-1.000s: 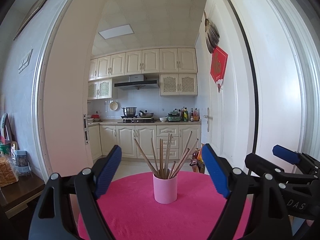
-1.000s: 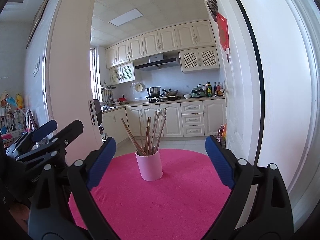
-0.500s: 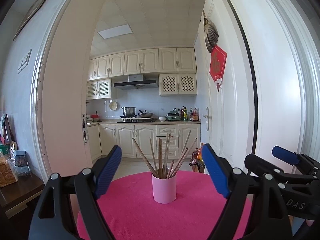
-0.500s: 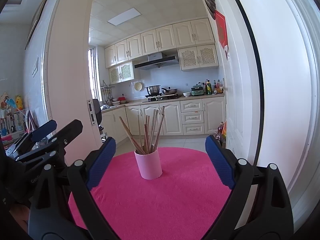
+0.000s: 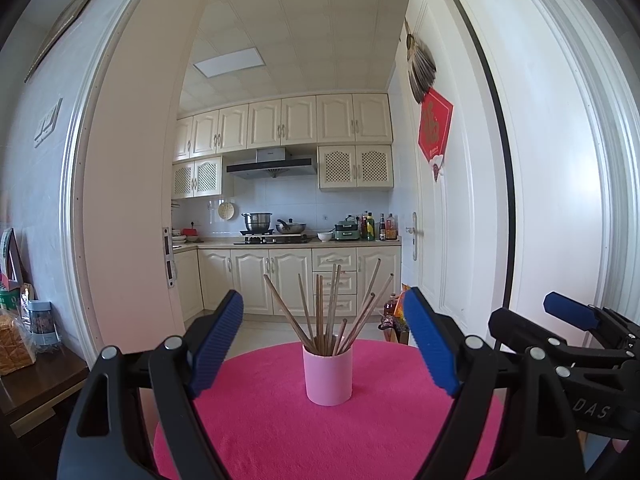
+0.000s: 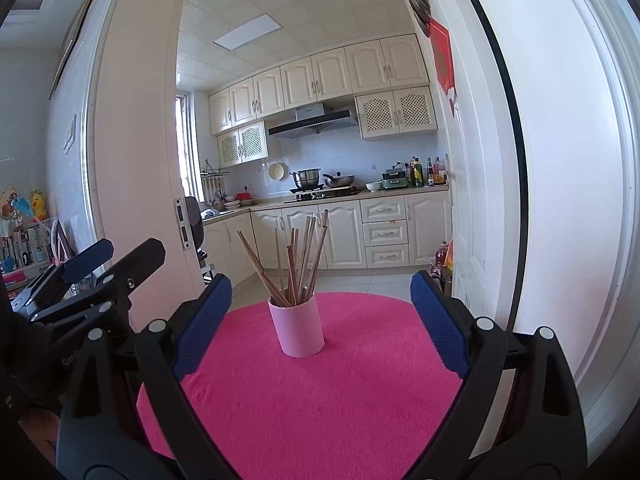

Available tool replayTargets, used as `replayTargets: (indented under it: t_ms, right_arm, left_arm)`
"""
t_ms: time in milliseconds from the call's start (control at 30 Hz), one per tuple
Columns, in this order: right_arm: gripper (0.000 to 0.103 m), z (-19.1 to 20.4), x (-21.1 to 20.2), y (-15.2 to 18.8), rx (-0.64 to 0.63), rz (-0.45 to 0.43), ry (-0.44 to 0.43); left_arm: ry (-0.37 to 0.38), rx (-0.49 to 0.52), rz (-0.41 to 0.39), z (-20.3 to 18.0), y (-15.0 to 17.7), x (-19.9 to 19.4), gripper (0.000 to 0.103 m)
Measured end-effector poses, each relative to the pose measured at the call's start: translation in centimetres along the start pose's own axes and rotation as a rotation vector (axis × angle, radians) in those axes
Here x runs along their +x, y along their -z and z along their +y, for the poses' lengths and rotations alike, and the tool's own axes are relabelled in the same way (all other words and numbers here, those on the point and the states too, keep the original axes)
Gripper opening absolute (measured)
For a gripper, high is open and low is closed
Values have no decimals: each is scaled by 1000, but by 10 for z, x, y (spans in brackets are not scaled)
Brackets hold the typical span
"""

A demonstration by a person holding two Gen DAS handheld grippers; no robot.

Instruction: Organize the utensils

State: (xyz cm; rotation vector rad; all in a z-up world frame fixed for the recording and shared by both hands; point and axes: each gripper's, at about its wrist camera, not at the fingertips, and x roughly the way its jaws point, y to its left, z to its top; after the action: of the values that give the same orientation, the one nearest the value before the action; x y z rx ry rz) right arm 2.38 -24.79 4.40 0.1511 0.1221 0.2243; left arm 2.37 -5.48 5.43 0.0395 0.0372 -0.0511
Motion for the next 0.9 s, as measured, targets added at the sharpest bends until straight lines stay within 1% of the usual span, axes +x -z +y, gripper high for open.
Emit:
replayTargets:
  t_ms: [900]
  right_arm:
    - [89, -1, 2, 5, 8, 4, -2]
  left_arm:
    - [-1, 3, 3, 0, 2, 1, 81]
